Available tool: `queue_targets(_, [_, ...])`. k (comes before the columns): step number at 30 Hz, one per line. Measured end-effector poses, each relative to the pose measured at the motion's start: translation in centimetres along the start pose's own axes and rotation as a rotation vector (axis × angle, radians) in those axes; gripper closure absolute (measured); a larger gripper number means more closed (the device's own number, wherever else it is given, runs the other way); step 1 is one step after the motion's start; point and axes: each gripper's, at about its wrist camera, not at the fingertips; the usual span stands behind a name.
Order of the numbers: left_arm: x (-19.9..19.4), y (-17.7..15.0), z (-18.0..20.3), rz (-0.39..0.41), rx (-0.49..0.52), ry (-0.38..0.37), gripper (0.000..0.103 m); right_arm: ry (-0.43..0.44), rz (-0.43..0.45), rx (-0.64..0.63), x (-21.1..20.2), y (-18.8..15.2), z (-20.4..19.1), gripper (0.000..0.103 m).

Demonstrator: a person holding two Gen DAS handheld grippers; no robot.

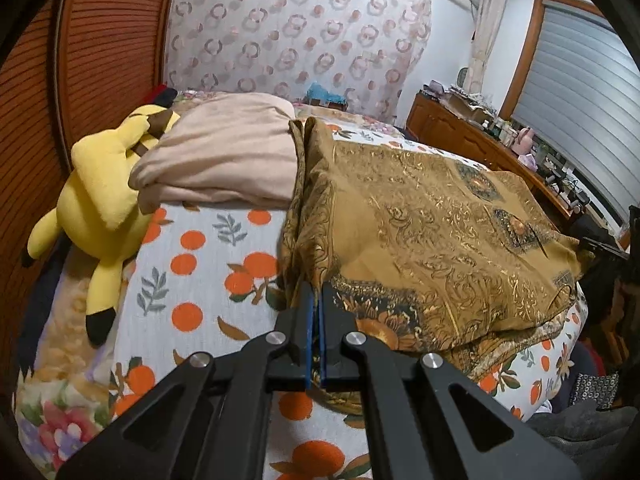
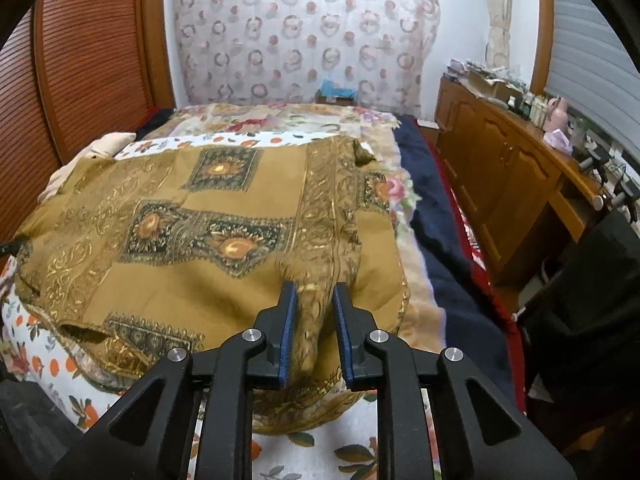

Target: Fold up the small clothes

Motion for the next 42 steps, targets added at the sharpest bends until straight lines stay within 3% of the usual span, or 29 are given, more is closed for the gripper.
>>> queue_targets(3, [-0.2,0.3,0.2,0.008,0.012,0.0,0.094,-0.004,0.017,0.007,-0.2,0.0,0.2,0.082])
queue_targets(5, [-0.3,0.4,0.4,0.015,0.027,0.003,0.07,-0.005,0.025,0.012,-0.2,0.0,0.2,0.08])
queue_targets(8, [0.1,0.6,0.5,0.005,0.036,0.002,0.06,-0.006,0.021,0.016,-0.1,-0.2,0.3,0.077])
queue_targets(18, [2.7,-0.2,0.8,-0.069,0.046,0.032,0.056,-0.032,-0.001,0.016,0.1,-1.2,0.9,0.066])
queue_targets(32, [3.9,-0.5,1.0,-0.081,0.036,0.067,0.056,-0.026,-0.068,0.132,2.9,-4.9,3.9,0.066])
queue_targets(42, [4.0,-0.6,1.1,-0.073,0.048,0.092,0.055,-0.03,-0.072,0.056,3.4,-5.2,2.7,0.094])
Point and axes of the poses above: each gripper's, at about its wrist camera, not at the fingertips, and x roughly the way its jaws point, z to its right, y to its top, and after that the axes turned 10 degrees about -x, right-handed
